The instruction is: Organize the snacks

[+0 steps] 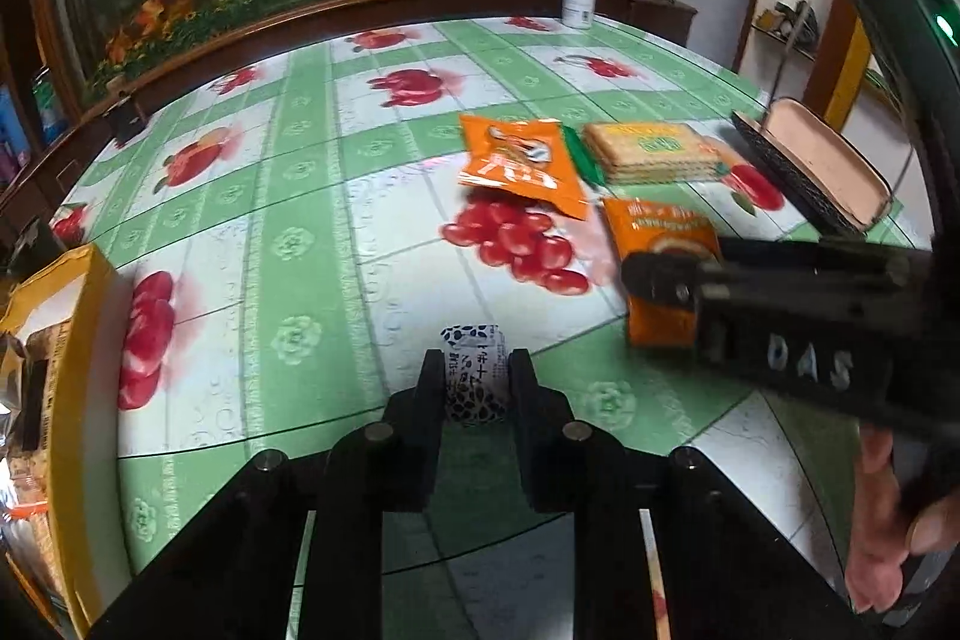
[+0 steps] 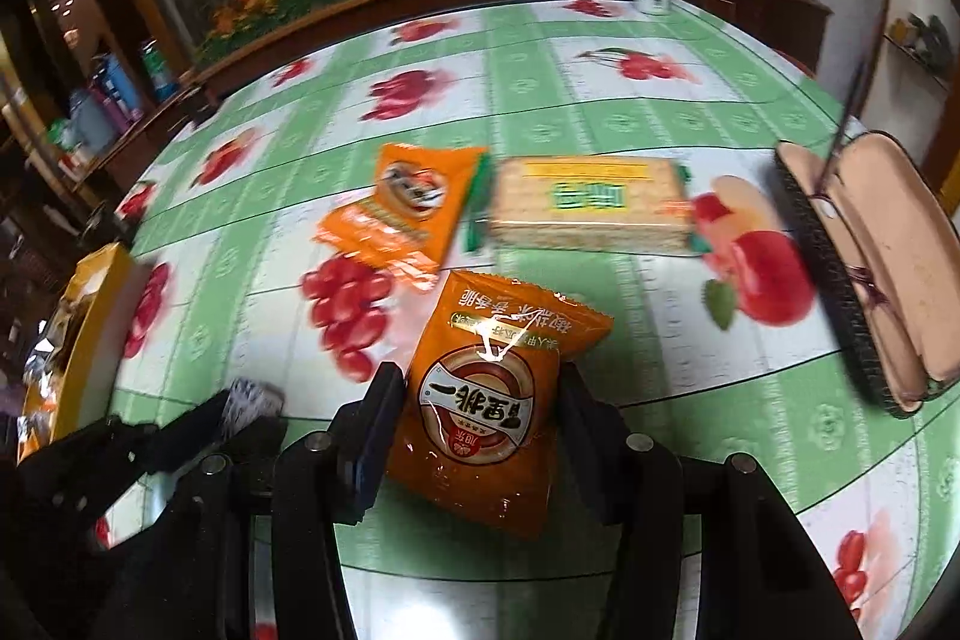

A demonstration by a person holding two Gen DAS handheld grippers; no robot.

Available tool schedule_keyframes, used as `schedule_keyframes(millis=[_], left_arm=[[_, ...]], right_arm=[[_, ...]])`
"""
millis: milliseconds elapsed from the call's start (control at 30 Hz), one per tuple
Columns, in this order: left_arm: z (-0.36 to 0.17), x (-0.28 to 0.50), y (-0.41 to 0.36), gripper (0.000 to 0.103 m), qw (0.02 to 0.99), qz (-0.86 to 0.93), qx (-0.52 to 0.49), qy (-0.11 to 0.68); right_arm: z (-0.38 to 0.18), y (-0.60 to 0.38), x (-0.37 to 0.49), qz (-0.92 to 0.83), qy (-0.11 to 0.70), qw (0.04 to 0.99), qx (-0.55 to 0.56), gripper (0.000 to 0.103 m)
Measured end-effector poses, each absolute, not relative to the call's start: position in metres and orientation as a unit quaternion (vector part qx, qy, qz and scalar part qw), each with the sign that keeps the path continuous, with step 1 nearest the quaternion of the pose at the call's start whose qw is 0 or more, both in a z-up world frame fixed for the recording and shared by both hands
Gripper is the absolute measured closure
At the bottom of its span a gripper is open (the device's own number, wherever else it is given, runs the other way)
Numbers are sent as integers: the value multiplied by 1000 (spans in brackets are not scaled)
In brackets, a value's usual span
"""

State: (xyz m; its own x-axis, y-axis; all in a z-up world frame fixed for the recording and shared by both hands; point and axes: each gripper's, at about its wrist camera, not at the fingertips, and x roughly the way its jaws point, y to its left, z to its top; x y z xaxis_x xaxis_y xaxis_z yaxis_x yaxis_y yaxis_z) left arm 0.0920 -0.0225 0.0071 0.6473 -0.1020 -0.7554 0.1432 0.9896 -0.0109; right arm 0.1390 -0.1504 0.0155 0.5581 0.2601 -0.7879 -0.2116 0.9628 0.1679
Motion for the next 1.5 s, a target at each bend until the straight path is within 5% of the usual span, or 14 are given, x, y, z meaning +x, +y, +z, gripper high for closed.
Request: schedule_keyframes(millis=[1500], left_arm=[[27, 88, -5, 83, 923, -25, 12, 383]], right_arm=[[20, -133, 132, 159, 434, 886, 13, 48]])
